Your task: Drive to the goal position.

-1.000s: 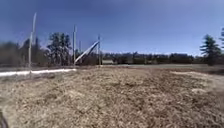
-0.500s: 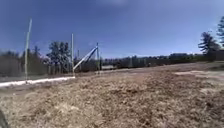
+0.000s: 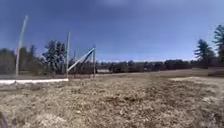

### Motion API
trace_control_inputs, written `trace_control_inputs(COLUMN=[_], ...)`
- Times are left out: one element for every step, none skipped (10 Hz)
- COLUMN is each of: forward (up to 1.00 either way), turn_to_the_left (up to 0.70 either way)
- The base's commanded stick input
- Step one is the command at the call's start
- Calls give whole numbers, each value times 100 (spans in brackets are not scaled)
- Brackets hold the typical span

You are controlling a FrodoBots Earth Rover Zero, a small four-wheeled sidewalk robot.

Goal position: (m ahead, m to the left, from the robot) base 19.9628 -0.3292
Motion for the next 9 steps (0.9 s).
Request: trace_control_inputs(forward=[70, 70, 70, 70, 70, 70, 70, 70, 70], turn_to_the_left=[0, 0, 0, -4, -32, -22, 0, 0, 0])
